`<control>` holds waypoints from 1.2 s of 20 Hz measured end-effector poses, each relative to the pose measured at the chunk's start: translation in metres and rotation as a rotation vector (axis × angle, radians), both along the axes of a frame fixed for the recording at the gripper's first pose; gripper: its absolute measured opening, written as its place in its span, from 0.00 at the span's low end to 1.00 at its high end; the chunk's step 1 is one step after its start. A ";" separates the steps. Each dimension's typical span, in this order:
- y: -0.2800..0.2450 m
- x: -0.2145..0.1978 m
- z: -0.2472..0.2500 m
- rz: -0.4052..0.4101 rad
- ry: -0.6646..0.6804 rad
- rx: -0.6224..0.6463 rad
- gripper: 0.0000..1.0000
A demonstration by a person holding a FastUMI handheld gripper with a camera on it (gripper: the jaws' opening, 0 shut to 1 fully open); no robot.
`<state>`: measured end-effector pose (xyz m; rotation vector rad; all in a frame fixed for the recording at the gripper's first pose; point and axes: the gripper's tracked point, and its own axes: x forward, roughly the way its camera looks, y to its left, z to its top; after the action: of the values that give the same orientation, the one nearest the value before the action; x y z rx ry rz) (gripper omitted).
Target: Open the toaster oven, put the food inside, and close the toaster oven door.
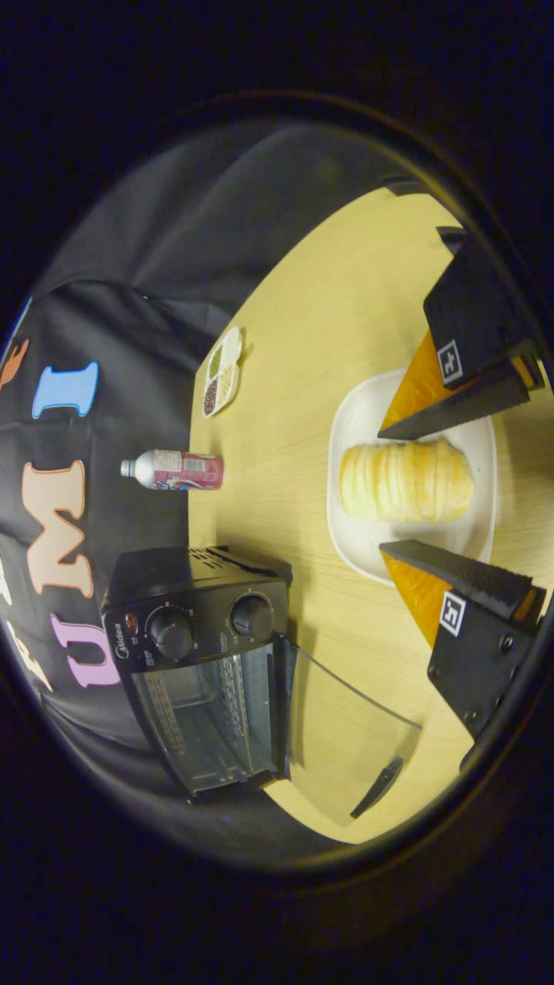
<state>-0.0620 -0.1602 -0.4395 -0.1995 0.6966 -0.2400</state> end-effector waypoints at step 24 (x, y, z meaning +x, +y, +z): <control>0.175 -0.006 0.059 0.246 -0.175 0.353 0.49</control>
<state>-0.0677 0.0150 -0.3807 0.0737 0.5244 0.1016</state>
